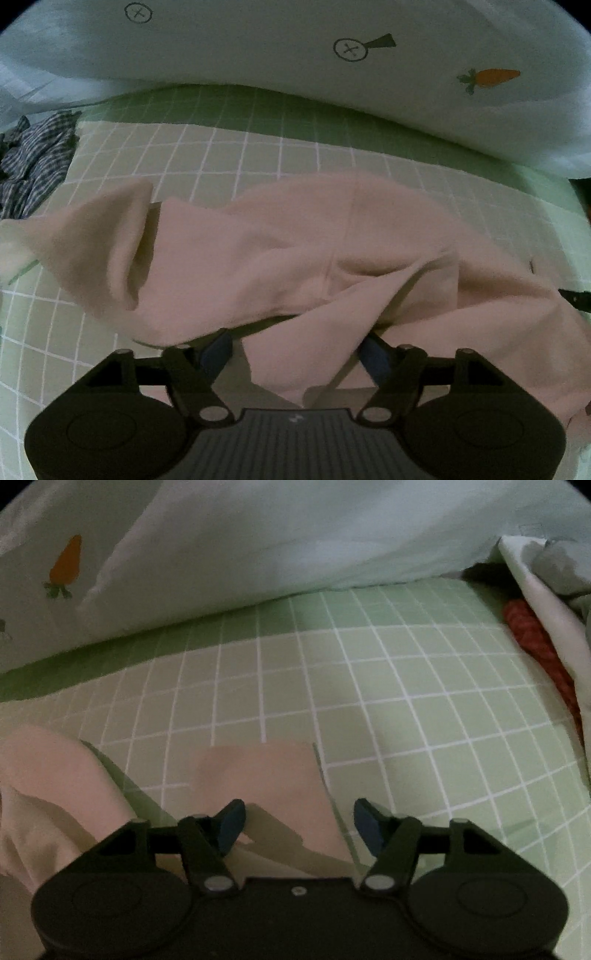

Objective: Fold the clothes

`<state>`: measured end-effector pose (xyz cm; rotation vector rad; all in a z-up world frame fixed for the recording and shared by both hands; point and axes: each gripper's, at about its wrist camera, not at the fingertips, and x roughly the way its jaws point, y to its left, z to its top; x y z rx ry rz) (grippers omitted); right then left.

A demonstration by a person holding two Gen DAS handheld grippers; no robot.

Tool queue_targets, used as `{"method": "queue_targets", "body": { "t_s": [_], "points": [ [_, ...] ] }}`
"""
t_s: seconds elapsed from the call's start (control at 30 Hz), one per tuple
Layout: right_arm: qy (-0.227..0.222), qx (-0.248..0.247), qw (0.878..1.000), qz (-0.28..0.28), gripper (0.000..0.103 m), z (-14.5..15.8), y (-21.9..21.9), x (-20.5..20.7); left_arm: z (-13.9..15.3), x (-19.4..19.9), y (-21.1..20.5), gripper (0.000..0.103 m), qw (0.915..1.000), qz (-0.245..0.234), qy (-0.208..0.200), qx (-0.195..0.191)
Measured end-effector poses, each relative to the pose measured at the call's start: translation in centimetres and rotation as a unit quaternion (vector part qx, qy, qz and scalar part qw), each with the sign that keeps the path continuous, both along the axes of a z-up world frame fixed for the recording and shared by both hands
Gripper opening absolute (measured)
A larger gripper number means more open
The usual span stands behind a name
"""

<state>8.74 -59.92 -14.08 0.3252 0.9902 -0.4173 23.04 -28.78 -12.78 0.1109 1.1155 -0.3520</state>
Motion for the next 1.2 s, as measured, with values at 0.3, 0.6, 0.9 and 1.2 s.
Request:
{"method": "queue_targets", "body": {
  "t_s": [0.3,0.6,0.9,1.2],
  "points": [
    [0.006,-0.034,0.999,0.023,0.003,0.7,-0.2,-1.9,0.9,-1.6,2.1,0.009,0.9987,0.048,0.008,-0.012],
    [0.038,-0.139,0.986,-0.088,0.003,1.9,-5.8,-8.4,1.0,-9.1,12.6,0.009,0.9815,0.182,0.048,0.036],
    [-0.014,-0.128,0.987,-0.093,0.043,3.9,-2.8,-10.1,2.2,-10.7,12.8,0.041,0.9776,0.204,0.041,0.031],
    [-0.089,0.013,0.993,0.075,0.05,3.8,6.7,-2.7,2.0,-8.0,11.3,0.068,0.9836,0.176,0.03,0.025]
  ]
}}
